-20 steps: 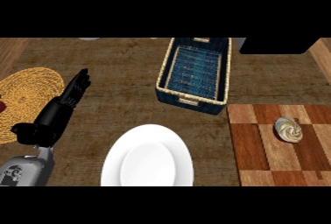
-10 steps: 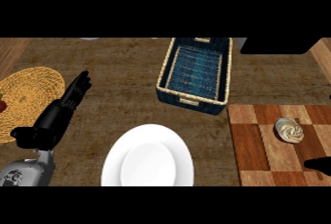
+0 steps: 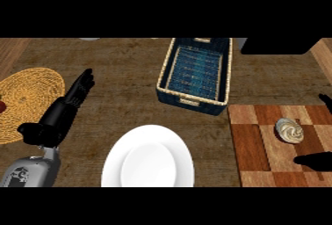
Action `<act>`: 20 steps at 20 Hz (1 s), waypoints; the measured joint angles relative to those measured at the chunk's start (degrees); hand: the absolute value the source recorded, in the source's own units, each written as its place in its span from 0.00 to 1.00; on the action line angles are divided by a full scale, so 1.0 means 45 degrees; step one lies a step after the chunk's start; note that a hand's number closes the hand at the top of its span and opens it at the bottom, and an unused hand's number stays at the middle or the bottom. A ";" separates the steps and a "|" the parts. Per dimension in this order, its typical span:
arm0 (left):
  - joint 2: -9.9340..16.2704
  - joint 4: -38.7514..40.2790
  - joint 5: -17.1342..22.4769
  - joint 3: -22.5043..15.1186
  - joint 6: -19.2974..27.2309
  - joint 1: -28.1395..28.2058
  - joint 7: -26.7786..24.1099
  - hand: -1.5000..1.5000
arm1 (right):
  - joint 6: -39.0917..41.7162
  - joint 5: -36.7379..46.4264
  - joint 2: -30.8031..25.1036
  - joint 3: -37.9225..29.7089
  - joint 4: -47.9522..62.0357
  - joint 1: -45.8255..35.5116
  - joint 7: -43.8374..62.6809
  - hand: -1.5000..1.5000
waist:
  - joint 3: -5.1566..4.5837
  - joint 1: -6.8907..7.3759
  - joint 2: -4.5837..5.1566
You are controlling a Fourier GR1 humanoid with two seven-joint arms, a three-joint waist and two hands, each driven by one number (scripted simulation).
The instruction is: Pick the cupcake from the cutting board and place it in the basket
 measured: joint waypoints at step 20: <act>-0.0334 -0.0077 -0.0330 0.1111 -0.1228 0.0051 0.0084 0.50 | 0.0765 0.2311 0.1419 0.0126 0.1010 -0.0761 0.0002 0.00 | -0.0006 0.0019 0.0001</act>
